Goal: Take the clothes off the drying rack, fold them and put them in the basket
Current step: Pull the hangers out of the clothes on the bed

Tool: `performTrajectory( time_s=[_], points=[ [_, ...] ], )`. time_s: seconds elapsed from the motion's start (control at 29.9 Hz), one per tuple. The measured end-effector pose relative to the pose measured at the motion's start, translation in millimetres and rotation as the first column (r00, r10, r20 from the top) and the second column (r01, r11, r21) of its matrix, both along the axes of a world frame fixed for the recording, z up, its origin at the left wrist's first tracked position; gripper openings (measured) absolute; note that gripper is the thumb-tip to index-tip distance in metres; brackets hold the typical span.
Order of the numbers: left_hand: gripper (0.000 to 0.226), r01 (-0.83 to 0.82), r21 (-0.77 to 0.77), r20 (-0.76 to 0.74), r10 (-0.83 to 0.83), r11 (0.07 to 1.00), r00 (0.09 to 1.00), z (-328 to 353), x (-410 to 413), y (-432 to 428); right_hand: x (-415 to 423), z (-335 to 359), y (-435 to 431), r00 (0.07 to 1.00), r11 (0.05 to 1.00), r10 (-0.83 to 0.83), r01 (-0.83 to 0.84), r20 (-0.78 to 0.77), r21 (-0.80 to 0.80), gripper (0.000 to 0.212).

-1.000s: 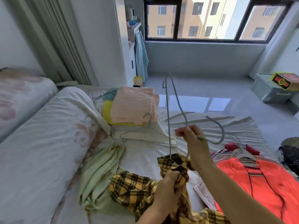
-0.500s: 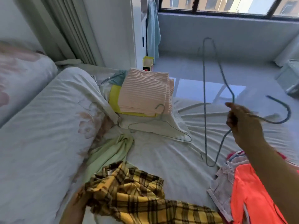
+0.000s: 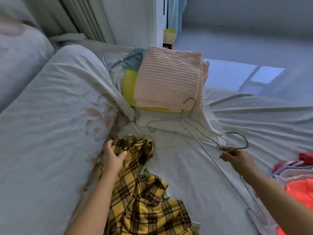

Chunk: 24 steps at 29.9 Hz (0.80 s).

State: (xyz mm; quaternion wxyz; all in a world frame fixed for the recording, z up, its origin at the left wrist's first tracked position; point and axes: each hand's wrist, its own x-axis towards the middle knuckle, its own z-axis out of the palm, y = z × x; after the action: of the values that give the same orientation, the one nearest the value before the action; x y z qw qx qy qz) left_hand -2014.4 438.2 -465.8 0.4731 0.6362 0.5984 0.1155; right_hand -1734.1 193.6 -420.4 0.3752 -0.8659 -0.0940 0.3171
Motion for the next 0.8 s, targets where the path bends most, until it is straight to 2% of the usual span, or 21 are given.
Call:
performTrajectory(
  time_s=[0.03, 0.1, 0.13, 0.2, 0.27, 0.33, 0.4, 0.43, 0.5, 0.57, 0.7, 0.8],
  points=[
    [0.072, 0.067, 0.052, -0.177, -0.057, 0.996, 0.983, -15, 4, -2, 4, -8, 7, 0.999, 0.999, 0.04, -0.039, 0.008, -0.036, 0.022],
    [0.081, 0.269, -0.056, -0.433, -0.266, 0.961, 0.861, -52, -2, -22, 11, -25, 23, 0.993, 0.987, 0.12, -0.121, -0.014, -0.101, 0.021],
    [0.085, 0.352, -0.17, -0.484, -0.389, 0.921, 0.784, -64, -6, -41, 15, -34, 32, 0.988, 0.983, 0.146, -0.15, -0.04, -0.11, 0.022],
    [0.091, 0.388, -0.393, -0.528, -0.55, 0.834, 0.647, -93, -16, -52, 24, -54, 52, 0.984, 0.98, 0.167, -0.173, -0.068, -0.102, 0.022],
    [0.093, 0.4, -0.512, -0.488, -0.641, 0.76, 0.593, -114, -25, -47, 33, -71, 75, 0.974, 0.967, 0.222, -0.225, -0.037, -0.119, 0.019],
    [0.092, 0.398, -0.579, -0.436, -0.682, 0.712, 0.587, -134, -31, -42, 41, -83, 100, 0.946, 0.933, 0.32, -0.323, -0.046, -0.159, 0.017],
    [0.091, 0.387, -0.608, -0.395, -0.687, 0.693, 0.61, -147, -33, -36, 49, -97, 128, 0.927, 0.918, 0.373, -0.375, -0.046, -0.128, 0.02],
    [0.091, 0.367, -0.626, -0.382, -0.681, 0.688, 0.625, -154, -32, -33, 53, -106, 141, 0.927, 0.92, 0.375, -0.371, 0.005, -0.129, 0.025],
    [0.091, 0.34, -0.645, -0.38, -0.674, 0.684, 0.634, -168, -27, -30, 61, -120, 163, 0.92, 0.923, 0.341, -0.289, 0.194, -0.253, 0.04],
    [0.093, 0.351, -0.63, -0.39, -0.673, 0.693, 0.628, -176, -25, -28, 62, -132, 172, 0.897, 0.904, 0.327, -0.206, 0.297, -0.375, 0.053],
    [0.096, 0.357, -0.623, -0.377, -0.667, 0.696, 0.642, -182, -26, -25, 34, -158, 141, 0.88, 0.864, 0.433, -0.344, 0.195, -0.369, 0.056],
    [0.1, 0.396, -0.615, -0.378, -0.696, 0.681, 0.61, -185, -30, -22, -3, -172, 78, 0.812, 0.75, 0.583, -0.532, 0.015, -0.392, 0.048]
  ],
)
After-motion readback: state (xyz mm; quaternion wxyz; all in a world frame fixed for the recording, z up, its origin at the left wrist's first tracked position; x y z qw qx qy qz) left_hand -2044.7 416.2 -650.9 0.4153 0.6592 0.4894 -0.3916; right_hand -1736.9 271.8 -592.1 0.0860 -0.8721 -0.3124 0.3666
